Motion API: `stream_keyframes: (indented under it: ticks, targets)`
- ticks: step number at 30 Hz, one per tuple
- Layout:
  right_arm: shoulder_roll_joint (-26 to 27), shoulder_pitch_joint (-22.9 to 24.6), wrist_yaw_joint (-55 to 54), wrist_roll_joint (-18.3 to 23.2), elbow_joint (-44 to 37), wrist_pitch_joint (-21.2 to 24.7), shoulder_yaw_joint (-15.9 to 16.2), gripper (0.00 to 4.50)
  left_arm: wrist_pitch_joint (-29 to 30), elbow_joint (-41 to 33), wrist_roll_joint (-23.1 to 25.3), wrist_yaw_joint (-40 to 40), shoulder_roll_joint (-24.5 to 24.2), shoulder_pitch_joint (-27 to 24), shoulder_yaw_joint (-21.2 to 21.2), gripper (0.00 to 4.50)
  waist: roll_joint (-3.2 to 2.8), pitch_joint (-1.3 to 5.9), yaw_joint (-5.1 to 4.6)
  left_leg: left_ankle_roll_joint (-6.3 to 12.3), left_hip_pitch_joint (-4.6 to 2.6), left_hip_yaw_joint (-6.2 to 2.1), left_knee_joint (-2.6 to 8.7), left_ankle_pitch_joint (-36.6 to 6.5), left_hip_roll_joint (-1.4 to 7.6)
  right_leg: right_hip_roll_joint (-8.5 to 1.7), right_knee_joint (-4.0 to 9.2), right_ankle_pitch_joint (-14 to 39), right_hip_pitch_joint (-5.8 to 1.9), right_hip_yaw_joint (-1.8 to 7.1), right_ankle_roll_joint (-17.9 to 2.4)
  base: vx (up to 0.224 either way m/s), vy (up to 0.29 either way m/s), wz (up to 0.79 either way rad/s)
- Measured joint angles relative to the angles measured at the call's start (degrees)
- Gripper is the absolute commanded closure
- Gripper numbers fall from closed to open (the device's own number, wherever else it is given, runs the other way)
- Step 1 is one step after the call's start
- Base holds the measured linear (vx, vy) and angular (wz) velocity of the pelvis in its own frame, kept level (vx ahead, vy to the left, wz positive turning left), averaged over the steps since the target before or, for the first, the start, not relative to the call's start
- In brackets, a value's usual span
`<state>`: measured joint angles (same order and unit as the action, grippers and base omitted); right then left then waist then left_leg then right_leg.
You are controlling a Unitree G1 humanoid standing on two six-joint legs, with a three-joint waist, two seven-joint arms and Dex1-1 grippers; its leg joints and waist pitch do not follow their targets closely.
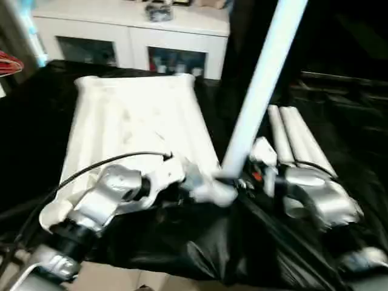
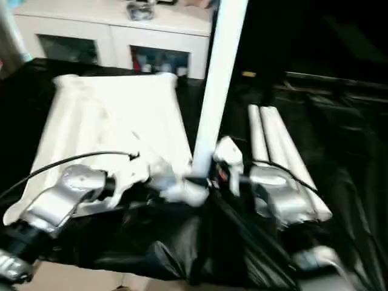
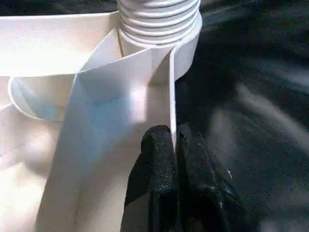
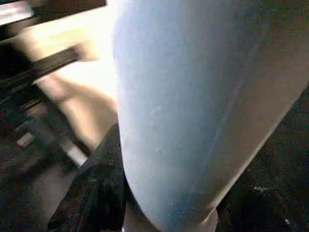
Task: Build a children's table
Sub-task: Insert table leg to table base
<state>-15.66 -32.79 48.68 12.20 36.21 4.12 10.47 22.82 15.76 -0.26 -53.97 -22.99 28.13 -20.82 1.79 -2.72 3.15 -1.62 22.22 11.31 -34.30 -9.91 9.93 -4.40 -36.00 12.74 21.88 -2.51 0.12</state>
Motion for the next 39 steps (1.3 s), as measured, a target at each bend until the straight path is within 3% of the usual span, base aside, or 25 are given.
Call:
stream_keyframes:
  ticks: [5, 11, 22, 23, 25, 27, 34, 39]
  targets:
    - [6.2, -6.6, -13.0, -0.5, 9.6, 0.5, -2.6, 2.59, 7.4, -0.9, 2.0, 8.5, 4.1, 1.1, 2.0, 4.50, 0.43, -0.28, -1.10, -0.09, -0.16, -0.05, 0.07, 0.0, 0.04, 0.00, -0.01, -0.1, 0.23, -0.02, -0.1, 0.000, 0.000, 0.00]
    - [8.2, -10.6, -19.9, -0.7, 15.3, 0.4, -5.1, 2.59, 15.8, -4.4, 4.1, 18.7, 10.7, 1.0, 2.6, 4.50, 0.68, -0.32, -0.96, -0.09, -0.13, 0.00, 0.08, 0.0, 0.06, 0.00, 0.10, -0.4, 0.23, -0.03, -0.5, 0.000, 0.000, 0.00]
    - [10.0, -13.5, -22.8, -1.8, 20.6, -2.1, -6.0, 2.59, 17.1, -4.7, 5.1, 22.6, 12.4, 1.0, 2.6, 4.50, 0.84, -0.28, -1.03, -0.11, -0.20, 0.02, 0.35, 0.0, 0.12, 0.04, 0.23, -0.4, 0.29, -0.10, -0.4, 0.000, 0.000, 0.00]
    - [10.1, -13.7, -22.8, -1.8, 20.9, -2.3, -6.2, 2.03, 17.2, -4.8, 5.1, 22.8, 12.4, 1.0, 2.6, 4.50, 0.84, -0.28, -1.07, -0.11, -0.20, 0.02, 0.35, 0.0, 0.11, 0.04, 0.24, -0.4, 0.29, -0.10, -0.4, 0.000, 0.000, 0.00]
    - [10.2, -13.9, -22.7, -1.9, 22.0, -2.5, -6.7, 2.03, 17.2, -4.9, 5.0, 22.6, 12.3, 1.0, 2.6, 4.50, 0.82, -0.29, -1.04, -0.11, -0.19, 0.02, 0.35, 0.0, 0.11, 0.04, 0.24, -0.4, 0.29, -0.11, -0.4, 0.000, 0.000, 0.00]
    - [10.4, -13.9, -22.7, -1.9, 22.9, -3.5, -6.8, 1.72, 17.2, -5.2, 4.6, 22.0, 12.1, 1.0, 2.4, 4.50, 0.76, -0.33, -0.74, -0.11, -0.10, 0.02, 0.35, 0.0, 0.11, 0.04, 0.25, -0.4, 0.35, -0.11, -0.4, 0.000, 0.000, 0.00]
    - [9.8, -12.6, -20.7, -2.2, 22.4, -4.9, -6.8, 1.28, 16.4, -6.3, 4.1, 19.4, 10.4, 0.9, 2.2, 4.50, 0.55, -0.46, -0.02, -0.09, 0.43, 0.06, 0.37, 0.0, 0.12, 0.04, 0.15, -0.4, 0.93, -0.11, -0.4, 0.000, 0.000, 0.00]
    - [7.4, -9.7, -14.5, -3.2, 20.8, -5.5, -5.9, 0.87, 13.3, -7.2, 2.4, 14.9, 7.8, 0.5, 1.5, 4.50, -0.15, -0.90, 0.91, 0.03, 0.81, 0.07, 0.20, 0.1, 0.12, 0.02, 0.05, -0.4, 1.21, -0.14, -0.4, 0.000, 0.000, 0.00]
